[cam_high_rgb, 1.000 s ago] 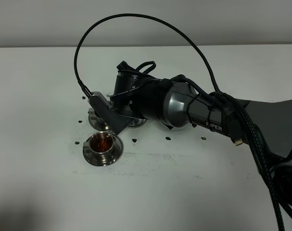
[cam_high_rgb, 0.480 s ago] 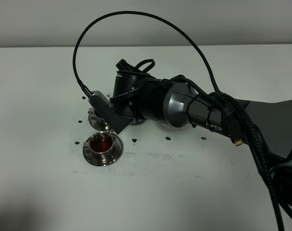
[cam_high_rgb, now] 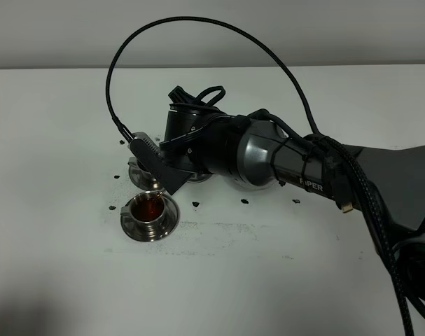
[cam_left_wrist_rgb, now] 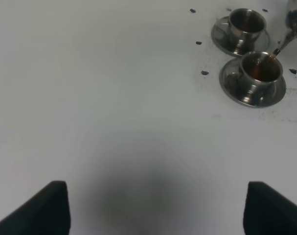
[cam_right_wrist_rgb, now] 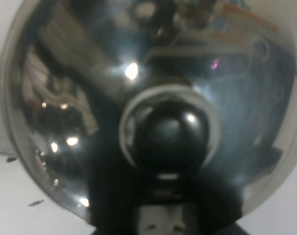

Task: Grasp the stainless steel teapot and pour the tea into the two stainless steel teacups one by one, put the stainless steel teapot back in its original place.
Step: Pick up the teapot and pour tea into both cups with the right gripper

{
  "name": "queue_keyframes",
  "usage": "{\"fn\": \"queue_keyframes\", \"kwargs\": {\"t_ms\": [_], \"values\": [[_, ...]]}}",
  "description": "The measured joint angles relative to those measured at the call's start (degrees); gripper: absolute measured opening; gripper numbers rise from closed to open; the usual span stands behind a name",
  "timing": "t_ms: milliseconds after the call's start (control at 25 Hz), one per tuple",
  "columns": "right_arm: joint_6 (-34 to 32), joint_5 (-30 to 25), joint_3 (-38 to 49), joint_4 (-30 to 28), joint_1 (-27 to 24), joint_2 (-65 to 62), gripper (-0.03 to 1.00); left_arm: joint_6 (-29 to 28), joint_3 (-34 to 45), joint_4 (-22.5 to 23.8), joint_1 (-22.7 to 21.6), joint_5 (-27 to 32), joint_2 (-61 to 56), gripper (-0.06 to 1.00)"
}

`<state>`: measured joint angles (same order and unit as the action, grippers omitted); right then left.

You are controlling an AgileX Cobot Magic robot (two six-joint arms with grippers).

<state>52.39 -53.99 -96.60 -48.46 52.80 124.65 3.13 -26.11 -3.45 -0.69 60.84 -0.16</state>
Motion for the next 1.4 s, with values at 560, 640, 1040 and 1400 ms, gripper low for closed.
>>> {"fn": "queue_keyframes", "kwargs": {"t_ms": [560,640,1040,1400], "values": [[0.0,0.25,0.0,-1.11,0.63,0.0,0.17,0.0,0.0,0.0,0.0,0.0,0.0,0.69],[0.0,0.19,0.0,-1.61,0.63,0.0,0.17,0.0,0.0,0.0,0.0,0.0,0.0,0.69],[0.0,0.19,0.0,-2.33,0.63,0.0,0.17,0.0,0.0,0.0,0.0,0.0,0.0,0.69],[-3.06,-1.01,0.0,2.72,0.44,-0.28,0.17,-0.06,0.0,0.0,0.0,0.0,0.0,0.69]]}}
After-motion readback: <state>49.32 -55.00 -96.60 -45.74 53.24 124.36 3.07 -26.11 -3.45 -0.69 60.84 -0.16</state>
